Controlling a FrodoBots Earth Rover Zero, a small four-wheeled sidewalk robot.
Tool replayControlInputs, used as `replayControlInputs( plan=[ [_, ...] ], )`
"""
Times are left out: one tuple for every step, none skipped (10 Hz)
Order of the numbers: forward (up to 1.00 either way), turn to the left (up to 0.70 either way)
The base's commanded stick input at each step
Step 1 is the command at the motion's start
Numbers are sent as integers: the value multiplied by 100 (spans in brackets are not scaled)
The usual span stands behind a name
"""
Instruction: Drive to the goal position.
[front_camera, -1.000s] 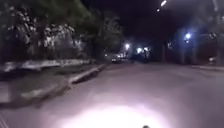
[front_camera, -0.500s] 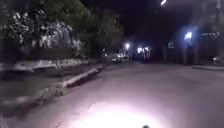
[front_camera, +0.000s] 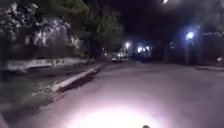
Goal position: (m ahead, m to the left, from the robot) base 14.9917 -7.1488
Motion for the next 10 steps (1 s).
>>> replayControlInputs(
  plan=[
    [70, 1],
    [70, 1],
    [70, -6],
    [70, -34],
    [70, -34],
    [70, -30],
    [70, 1],
    [70, 1],
    [70, 1],
    [70, -13]
  ],
)
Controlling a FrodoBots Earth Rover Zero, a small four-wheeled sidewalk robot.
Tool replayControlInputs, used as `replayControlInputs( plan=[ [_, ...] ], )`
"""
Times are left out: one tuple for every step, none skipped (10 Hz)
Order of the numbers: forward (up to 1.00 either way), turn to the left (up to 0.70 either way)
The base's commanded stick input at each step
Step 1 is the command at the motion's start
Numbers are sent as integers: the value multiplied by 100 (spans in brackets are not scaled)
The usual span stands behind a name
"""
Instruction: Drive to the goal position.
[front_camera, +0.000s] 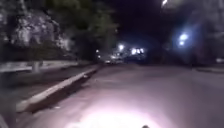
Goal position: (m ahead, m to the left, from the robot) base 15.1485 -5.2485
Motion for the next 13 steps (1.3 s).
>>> replayControlInputs(
  plan=[
    [70, -31],
    [70, -34],
    [70, -7],
    [70, 1],
    [70, 1],
    [70, 1],
    [70, 1],
    [70, 1],
    [70, 1],
    [70, 1],
    [70, 1],
    [70, 1],
    [70, 1]
  ],
)
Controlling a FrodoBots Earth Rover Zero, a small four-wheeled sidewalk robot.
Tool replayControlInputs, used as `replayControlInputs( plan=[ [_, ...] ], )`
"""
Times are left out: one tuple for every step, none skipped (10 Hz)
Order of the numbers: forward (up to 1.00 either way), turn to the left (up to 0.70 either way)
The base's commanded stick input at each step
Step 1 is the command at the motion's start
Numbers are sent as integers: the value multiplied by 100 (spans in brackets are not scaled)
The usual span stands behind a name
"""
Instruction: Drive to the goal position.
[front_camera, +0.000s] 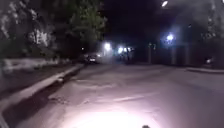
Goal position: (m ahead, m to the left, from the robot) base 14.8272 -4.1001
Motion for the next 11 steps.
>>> replayControlInputs(
  plan=[
    [70, 1],
    [70, 1],
    [70, 1],
    [70, 1],
    [70, 1],
    [70, 1],
    [70, 1],
    [70, 1],
    [70, 1],
    [70, 1],
    [70, 1]
  ],
)
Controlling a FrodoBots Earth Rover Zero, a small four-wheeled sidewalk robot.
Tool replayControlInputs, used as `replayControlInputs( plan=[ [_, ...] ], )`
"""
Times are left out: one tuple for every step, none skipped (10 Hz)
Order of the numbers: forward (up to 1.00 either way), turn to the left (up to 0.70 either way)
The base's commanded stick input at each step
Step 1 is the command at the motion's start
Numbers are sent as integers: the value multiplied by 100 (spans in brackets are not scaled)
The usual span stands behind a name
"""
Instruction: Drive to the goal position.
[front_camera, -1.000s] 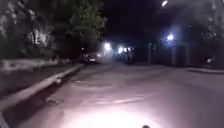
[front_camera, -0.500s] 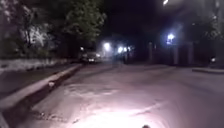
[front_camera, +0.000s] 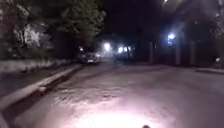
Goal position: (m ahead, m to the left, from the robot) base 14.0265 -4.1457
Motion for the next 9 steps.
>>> replayControlInputs(
  plan=[
    [70, 1],
    [70, 1],
    [70, 1],
    [70, 1],
    [70, 1],
    [70, 1],
    [70, 1],
    [70, 1],
    [70, 1]
  ],
)
